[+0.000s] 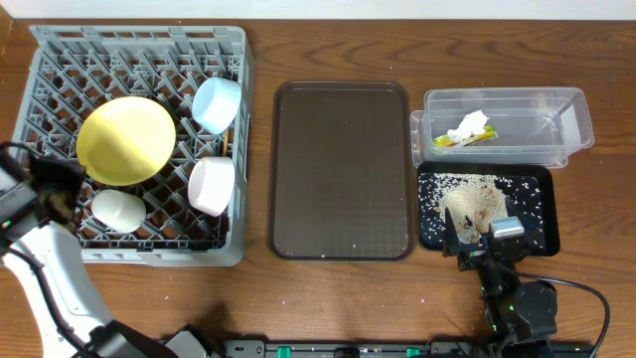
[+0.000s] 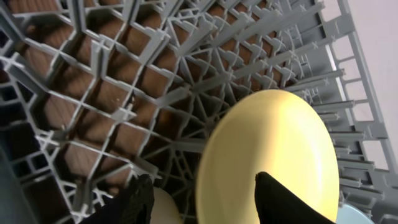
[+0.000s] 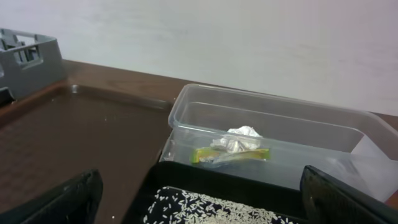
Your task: Sort waste into correct bins and load items into the dishwasher
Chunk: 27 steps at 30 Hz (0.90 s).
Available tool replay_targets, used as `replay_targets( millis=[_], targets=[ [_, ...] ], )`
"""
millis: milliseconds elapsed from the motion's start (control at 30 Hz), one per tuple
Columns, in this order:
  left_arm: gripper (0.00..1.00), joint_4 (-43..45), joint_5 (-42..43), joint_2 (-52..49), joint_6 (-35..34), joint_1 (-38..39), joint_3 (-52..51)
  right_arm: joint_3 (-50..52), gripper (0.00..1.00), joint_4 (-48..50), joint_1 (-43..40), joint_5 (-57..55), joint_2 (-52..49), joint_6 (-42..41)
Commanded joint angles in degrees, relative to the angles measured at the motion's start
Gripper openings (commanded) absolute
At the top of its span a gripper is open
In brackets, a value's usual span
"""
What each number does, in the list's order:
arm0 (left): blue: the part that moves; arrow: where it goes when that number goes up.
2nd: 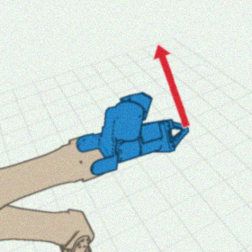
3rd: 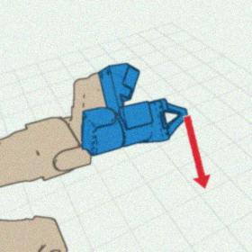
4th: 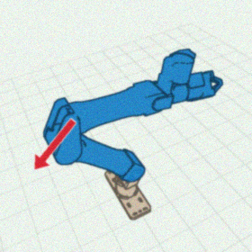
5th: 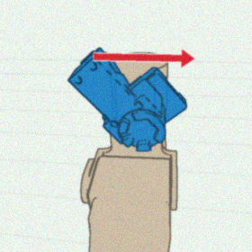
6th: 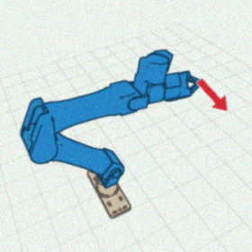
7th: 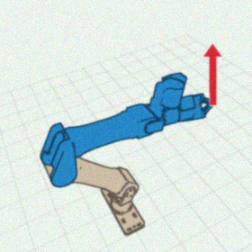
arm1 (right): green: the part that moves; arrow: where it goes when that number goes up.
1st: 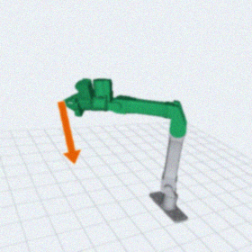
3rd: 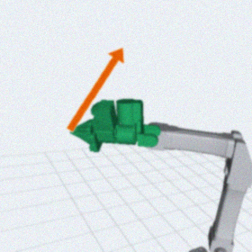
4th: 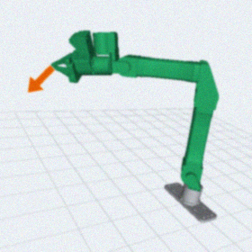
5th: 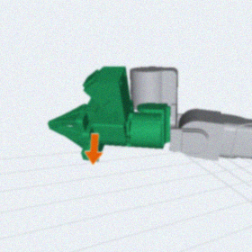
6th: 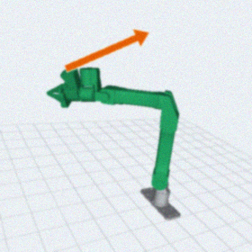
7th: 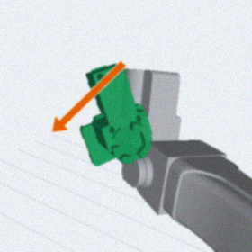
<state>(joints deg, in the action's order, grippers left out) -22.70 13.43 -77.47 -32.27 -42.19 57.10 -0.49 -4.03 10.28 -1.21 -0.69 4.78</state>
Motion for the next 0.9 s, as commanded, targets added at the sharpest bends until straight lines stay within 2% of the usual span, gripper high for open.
replay_targets(
  millis=[0,167,300,433,867],
  targets=[
    [0.53,0.83,10.19,-5.73,5.22,-2.43,0.66,0.20,0.99,-0.07,-0.57,0.20,0.26,-0.66],
    [0.53,1.88,17.33,-13.38,6.80,-4.46,0.66,0.20,0.99,-0.07,-0.57,0.20,0.26,-0.66],
    [0.53,4.02,18.36,-16.57,8.85,-4.72,0.66,0.20,0.99,-0.07,-0.57,0.20,0.26,-0.66],
    [0.53,5.27,18.73,-17.00,10.86,-4.72,0.66,0.20,0.99,-0.07,-0.57,0.20,0.26,-0.66],
    [0.52,11.69,21.09,-17.55,10.86,-4.72,0.66,0.17,0.99,-0.07,-0.57,0.20,0.26,-0.66]
  ],
)
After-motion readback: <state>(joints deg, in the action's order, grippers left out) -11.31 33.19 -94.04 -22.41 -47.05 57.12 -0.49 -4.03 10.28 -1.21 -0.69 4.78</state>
